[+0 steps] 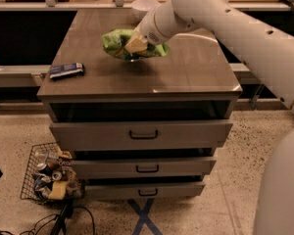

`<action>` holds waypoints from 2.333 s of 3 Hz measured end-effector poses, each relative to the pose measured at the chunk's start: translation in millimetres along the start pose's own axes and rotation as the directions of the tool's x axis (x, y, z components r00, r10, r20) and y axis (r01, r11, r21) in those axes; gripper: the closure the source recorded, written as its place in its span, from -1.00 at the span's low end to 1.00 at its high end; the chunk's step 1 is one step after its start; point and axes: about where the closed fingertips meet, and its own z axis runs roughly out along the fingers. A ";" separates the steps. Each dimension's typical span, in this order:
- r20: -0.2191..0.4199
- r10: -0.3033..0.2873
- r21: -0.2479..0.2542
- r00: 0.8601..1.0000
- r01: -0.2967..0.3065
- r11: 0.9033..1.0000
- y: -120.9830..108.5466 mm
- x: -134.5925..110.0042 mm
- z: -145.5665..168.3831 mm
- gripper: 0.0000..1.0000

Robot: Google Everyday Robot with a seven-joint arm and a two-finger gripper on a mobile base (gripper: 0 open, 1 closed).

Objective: Move green rice chip bag near rxbar blueberry

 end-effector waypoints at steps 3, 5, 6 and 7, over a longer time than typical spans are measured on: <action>0.114 -0.127 -0.178 0.985 0.146 0.973 84.0 -34.4 8.1 1.00; 0.118 -0.133 -0.189 0.984 0.153 0.970 88.8 -36.5 11.2 0.21; 0.119 -0.133 -0.192 0.984 0.155 0.969 90.4 -37.2 12.7 -0.25; 0.120 -0.134 -0.196 0.984 0.156 0.968 92.2 -37.9 14.3 -0.72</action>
Offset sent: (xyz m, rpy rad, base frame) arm -0.0779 0.0632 -0.0087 0.0027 -0.0136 0.2672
